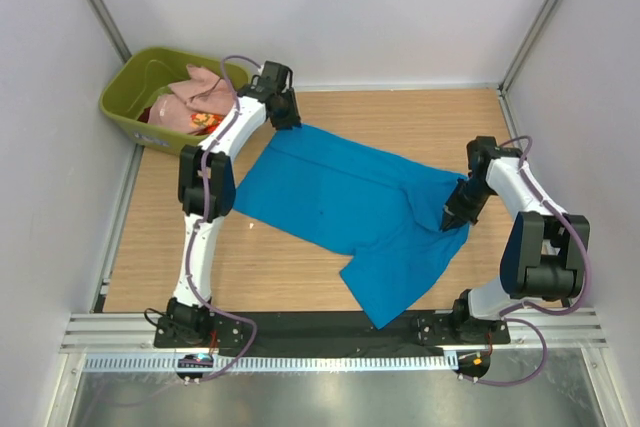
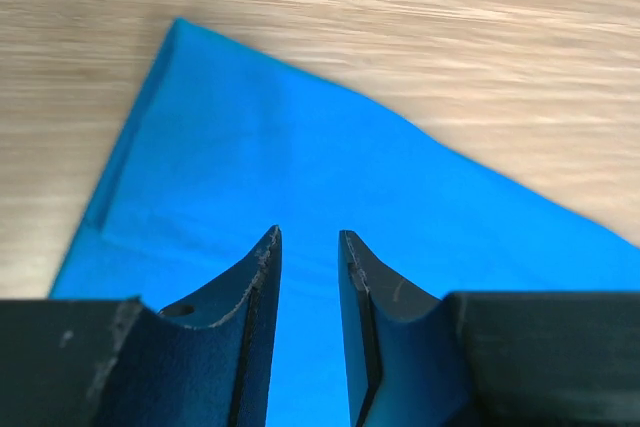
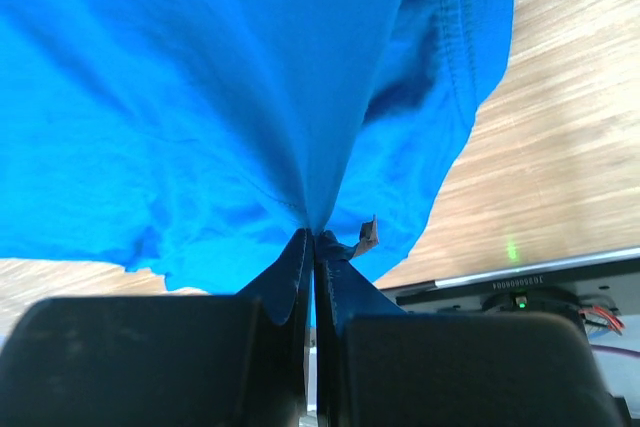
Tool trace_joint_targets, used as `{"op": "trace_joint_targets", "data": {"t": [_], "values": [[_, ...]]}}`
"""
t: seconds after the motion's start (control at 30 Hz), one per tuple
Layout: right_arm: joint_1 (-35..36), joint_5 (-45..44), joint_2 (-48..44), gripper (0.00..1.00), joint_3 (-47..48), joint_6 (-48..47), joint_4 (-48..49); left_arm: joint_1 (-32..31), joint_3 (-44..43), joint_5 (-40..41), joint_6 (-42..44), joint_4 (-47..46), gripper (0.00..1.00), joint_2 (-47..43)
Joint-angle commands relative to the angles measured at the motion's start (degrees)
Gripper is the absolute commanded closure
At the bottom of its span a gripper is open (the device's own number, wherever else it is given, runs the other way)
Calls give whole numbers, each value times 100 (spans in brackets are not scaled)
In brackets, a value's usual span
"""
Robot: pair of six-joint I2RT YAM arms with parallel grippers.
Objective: Fold and stack the t-shirts
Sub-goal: Fold the tshirt
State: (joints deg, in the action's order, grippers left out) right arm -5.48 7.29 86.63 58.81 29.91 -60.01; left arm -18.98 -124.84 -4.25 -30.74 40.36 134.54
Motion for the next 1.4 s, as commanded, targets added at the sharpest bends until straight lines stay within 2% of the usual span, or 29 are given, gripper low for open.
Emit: {"op": "trace_joint_targets", "data": {"t": [0.0, 0.17, 0.4, 0.53, 0.77, 0.87, 0.9, 1.0, 1.03, 1.17, 1.37], "values": [[3, 62, -313, 99, 438, -82, -564, 53, -243, 555, 218, 95, 70, 406], [11, 0, -410, 99, 571, -152, -1064, 97, -208, 890, 393, 148, 69, 617], [11, 27, -656, 99, 45, -196, -1382, 123, -14, 1155, 683, 218, 69, 635], [11, 36, -560, 99, -203, -205, -1023, 141, -102, 1146, 719, 332, 69, 740], [11, -122, 169, 98, -141, -319, -407, 149, -67, 1058, 762, 420, 67, 530], [11, -96, 389, 84, -63, -372, -362, 149, -111, 1032, 789, 525, 65, 407], [11, -209, 416, 73, 42, -381, -389, 149, -120, 1032, 806, 560, 65, 372], [3, -604, 329, 58, 463, -328, -459, 149, -50, 1005, 850, 631, 63, 117], [3, -980, 293, 56, 596, -311, -450, 158, 46, 996, 851, 605, 62, -23], [-24, -1466, 538, 55, 1194, -126, -231, 149, 135, 664, 824, 351, 59, -165], [-401, -1617, 1197, 54, 1686, -152, 366, 175, -225, 460, 780, 464, 59, 125]]}}
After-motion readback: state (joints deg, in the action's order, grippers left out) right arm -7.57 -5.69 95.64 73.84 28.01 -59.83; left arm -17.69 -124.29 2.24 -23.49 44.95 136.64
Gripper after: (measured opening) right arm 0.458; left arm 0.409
